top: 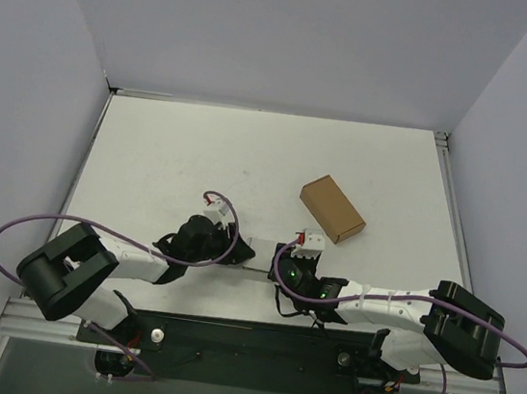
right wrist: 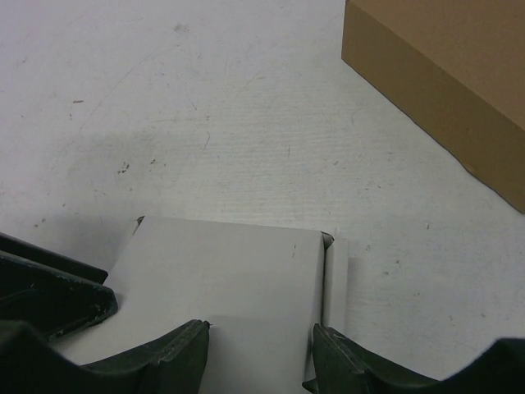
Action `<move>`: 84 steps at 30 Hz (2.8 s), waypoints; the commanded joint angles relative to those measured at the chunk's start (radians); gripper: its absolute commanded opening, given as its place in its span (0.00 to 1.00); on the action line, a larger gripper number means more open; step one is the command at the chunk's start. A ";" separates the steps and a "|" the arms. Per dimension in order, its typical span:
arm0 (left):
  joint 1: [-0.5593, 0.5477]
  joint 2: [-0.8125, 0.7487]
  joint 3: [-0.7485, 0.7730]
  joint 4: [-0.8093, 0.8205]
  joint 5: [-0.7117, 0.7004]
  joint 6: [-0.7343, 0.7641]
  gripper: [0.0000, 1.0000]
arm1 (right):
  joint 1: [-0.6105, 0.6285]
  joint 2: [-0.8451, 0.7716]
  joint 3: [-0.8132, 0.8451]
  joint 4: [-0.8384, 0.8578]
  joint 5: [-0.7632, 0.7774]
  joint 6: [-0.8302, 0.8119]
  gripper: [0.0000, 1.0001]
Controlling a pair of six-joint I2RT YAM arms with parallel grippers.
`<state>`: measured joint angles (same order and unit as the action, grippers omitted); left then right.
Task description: Fold the paper box
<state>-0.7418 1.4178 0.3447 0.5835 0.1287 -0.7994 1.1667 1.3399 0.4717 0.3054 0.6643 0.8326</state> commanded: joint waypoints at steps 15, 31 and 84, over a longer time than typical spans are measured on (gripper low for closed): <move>-0.040 0.087 0.086 -0.247 -0.121 0.184 0.34 | -0.068 -0.122 -0.044 -0.144 -0.126 -0.012 0.59; -0.206 0.181 0.152 -0.341 -0.290 0.226 0.33 | -0.141 -0.219 -0.192 -0.170 -0.265 0.121 0.36; -0.298 -0.003 0.240 -0.281 -0.322 0.160 0.40 | -0.110 -0.231 -0.159 -0.281 -0.216 0.134 0.29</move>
<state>-1.0382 1.3937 0.5507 0.2508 -0.2249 -0.6445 1.0435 1.0718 0.3241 0.1726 0.4622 0.9833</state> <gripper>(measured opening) 0.426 0.289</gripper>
